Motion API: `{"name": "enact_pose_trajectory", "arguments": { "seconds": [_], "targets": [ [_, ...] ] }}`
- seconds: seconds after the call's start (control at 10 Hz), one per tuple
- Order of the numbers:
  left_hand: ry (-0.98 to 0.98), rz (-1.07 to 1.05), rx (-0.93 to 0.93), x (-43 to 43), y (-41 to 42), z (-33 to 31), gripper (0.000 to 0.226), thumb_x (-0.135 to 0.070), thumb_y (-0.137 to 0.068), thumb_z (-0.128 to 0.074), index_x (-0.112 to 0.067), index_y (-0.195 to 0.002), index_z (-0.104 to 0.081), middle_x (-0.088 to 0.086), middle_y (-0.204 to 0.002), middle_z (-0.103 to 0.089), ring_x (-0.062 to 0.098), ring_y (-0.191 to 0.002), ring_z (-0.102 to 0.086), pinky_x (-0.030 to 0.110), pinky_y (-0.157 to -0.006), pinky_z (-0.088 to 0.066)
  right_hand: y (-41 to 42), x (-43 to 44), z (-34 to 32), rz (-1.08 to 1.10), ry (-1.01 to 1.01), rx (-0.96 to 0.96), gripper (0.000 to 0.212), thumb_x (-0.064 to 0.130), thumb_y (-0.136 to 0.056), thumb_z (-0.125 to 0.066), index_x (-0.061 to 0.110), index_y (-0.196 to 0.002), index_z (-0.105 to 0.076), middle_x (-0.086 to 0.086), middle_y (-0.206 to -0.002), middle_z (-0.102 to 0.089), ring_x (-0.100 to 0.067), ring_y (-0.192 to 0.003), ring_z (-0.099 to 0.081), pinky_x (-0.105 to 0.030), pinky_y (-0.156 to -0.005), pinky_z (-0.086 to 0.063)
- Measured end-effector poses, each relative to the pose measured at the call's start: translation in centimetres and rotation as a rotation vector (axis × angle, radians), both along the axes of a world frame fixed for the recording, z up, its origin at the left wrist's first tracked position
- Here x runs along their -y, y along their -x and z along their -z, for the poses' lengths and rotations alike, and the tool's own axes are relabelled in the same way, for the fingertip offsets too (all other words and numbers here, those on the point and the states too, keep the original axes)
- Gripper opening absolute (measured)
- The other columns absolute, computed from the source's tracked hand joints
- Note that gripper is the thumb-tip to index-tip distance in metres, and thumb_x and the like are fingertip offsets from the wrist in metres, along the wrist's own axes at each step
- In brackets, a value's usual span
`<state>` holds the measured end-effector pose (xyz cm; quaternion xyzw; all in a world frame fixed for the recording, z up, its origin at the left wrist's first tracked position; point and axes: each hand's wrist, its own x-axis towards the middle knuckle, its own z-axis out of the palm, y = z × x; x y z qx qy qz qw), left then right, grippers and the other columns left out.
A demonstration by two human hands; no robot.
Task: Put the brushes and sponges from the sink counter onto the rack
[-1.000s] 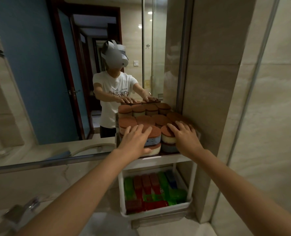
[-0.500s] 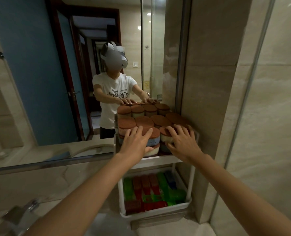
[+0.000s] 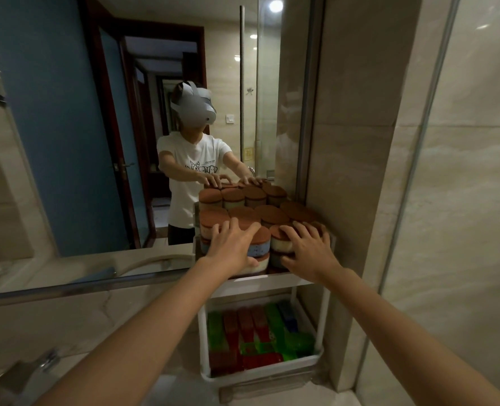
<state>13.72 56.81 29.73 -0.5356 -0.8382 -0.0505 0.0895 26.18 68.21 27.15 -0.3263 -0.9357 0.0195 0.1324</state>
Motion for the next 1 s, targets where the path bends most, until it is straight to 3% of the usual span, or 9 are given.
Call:
{"name": "enact_pose_trajectory", "arguments": {
  "seconds": [0.2,0.7,0.8,0.9,1.0],
  "targets": [
    [0.001,0.012,0.017,-0.4,0.6,-0.6,0.082,-0.043,-0.078,-0.069,-0.029,-0.145,-0.024,0.015,-0.139,-0.033,0.034,-0.127,-0.036,0.043,-0.107,-0.031,-0.3,-0.1,-0.2,-0.007,-0.003,0.018,0.07,0.044,-0.089,-0.049,0.029,-0.148,-0.014,-0.002,-0.16,-0.011,-0.027,-0.148,-0.006,-0.054,-0.117,0.001],
    [0.075,0.065,-0.122,-0.5,1.4,-0.3,0.08,-0.054,-0.084,-0.056,-0.024,-0.149,-0.021,0.015,-0.141,-0.037,0.033,-0.129,-0.038,0.041,-0.104,-0.033,0.0,-0.3,0.0,0.008,-0.01,0.02,0.074,0.045,-0.088,-0.051,0.031,-0.148,-0.012,-0.003,-0.159,-0.01,-0.028,-0.147,-0.005,-0.055,-0.117,0.001],
    [0.076,0.062,-0.111,-0.3,1.4,0.0,0.082,-0.06,-0.084,-0.05,-0.024,-0.15,-0.017,0.014,-0.143,-0.037,0.031,-0.131,-0.036,0.041,-0.108,-0.03,0.1,0.1,-0.2,0.017,-0.004,-0.002,0.073,0.044,-0.086,-0.052,0.031,-0.148,-0.014,-0.005,-0.159,-0.009,-0.028,-0.148,-0.002,-0.053,-0.117,0.007],
    [-0.009,0.057,-0.075,0.2,1.0,-0.2,0.078,-0.061,-0.088,-0.041,-0.022,-0.151,-0.017,0.014,-0.152,-0.029,0.029,-0.141,-0.026,0.043,-0.117,-0.016,0.2,0.5,-0.5,0.005,-0.064,-0.091,0.073,0.04,-0.085,-0.052,0.029,-0.148,-0.017,-0.007,-0.159,-0.011,-0.026,-0.148,-0.001,-0.049,-0.117,0.011],
    [-0.131,0.039,-0.009,0.4,0.7,-1.0,0.059,-0.049,-0.094,-0.039,-0.018,-0.144,-0.033,0.013,-0.147,-0.036,0.028,-0.138,-0.03,0.043,-0.117,-0.016,0.3,1.6,-1.5,-0.061,-0.078,-0.192,0.065,0.036,-0.089,-0.051,0.024,-0.146,-0.024,-0.005,-0.155,-0.023,-0.022,-0.147,-0.011,-0.043,-0.118,0.009]
  ]
}}
